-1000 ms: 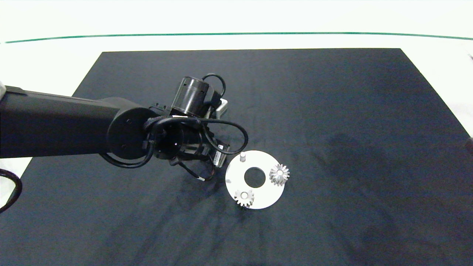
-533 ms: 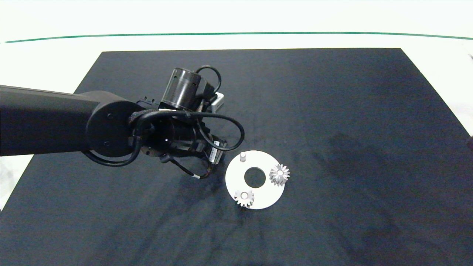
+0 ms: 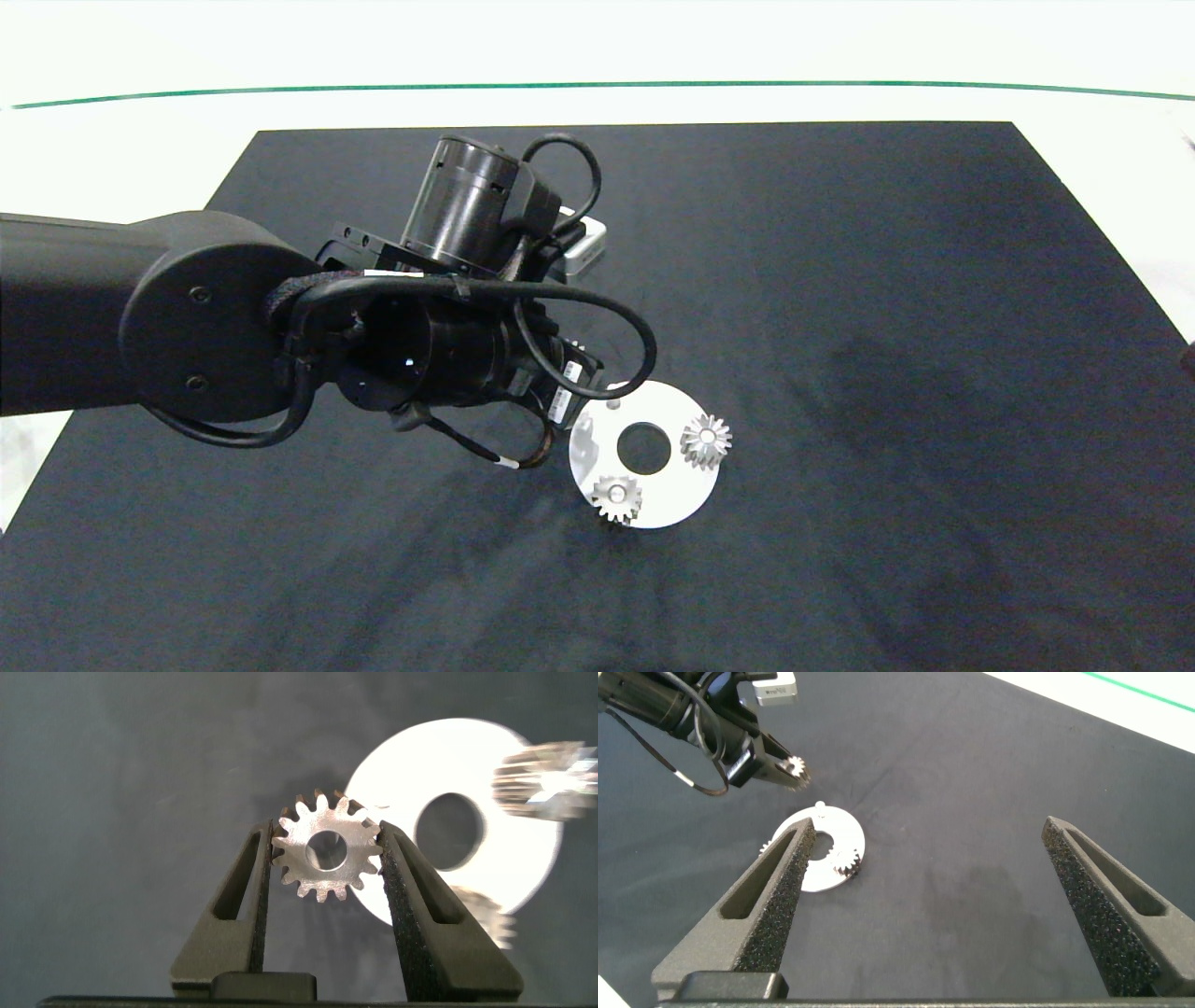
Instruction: Install three planetary gears onto the carrier pins
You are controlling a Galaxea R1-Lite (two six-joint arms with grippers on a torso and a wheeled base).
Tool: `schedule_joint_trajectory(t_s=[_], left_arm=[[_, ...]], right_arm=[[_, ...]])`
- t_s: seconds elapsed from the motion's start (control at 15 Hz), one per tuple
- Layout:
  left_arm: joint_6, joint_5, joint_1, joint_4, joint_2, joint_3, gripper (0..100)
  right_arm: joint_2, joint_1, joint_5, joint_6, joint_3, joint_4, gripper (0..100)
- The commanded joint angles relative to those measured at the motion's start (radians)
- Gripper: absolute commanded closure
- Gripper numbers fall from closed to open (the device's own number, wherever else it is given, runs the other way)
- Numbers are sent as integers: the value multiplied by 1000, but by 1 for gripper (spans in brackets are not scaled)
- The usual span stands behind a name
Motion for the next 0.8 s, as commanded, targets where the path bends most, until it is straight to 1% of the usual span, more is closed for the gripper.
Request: schedule_joint_trajectory(t_s=[0.07,0.13,0.2,0.4,0.53,0.8], left_arm=[[4,2,-43,5,27,-33,78],[5,2,-51,11,36,-42,78],[13,2,-55,29,69,-79,78],[16,2,-55,34,113,-125,78],[25,2,-55,34,125,-125,78],[27,2,-54,34,125,-119,78]], right_arm=[[-4,4,5,-2,1,-3,0],[-10,4,6,-2,1,-3,0],[-15,5,12,-2,1,-1,0],[-16,5,14,-2,1,-1,0],[-16,5,14,-2,1,-1,0],[-15,5,14,-2,2,-1,0]])
